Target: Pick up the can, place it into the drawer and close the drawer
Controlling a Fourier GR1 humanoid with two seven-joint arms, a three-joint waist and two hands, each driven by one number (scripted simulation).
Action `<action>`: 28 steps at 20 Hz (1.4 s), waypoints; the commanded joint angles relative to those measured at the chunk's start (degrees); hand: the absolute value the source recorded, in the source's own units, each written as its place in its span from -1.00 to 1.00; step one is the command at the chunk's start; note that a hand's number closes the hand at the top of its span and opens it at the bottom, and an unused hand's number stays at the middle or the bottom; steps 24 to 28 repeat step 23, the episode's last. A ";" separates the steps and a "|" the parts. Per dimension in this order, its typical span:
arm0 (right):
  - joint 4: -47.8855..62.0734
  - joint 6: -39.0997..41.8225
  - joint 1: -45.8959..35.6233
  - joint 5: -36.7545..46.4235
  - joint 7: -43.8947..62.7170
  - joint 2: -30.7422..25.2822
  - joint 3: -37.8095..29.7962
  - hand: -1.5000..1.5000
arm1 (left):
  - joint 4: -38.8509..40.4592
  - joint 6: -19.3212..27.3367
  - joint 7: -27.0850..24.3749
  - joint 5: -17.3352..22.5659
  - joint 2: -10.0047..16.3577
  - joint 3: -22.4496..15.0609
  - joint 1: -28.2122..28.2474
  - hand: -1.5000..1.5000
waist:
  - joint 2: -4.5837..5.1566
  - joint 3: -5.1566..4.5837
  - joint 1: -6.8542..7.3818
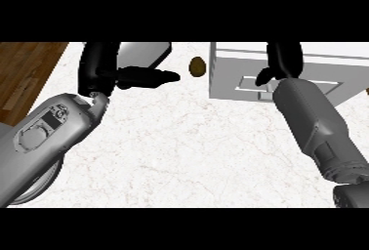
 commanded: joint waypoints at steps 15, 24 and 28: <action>-3.63 10.47 -6.43 -24.66 -19.73 5.05 -19.85 -1.00 | -2.92 -0.36 -2.83 -1.12 0.84 2.14 6.95 -1.00 | -0.33 0.15 -0.70; -2.88 12.96 -7.61 -31.28 -21.84 7.69 -24.90 -1.00 | -6.63 -0.07 -0.63 -2.16 1.87 3.66 8.46 -1.00 | -0.48 0.03 -1.56; -2.88 12.96 -7.61 -31.28 -21.84 7.69 -24.90 -1.00 | -6.63 -0.07 -0.63 -2.16 1.87 3.66 8.46 -1.00 | -0.48 0.03 -1.56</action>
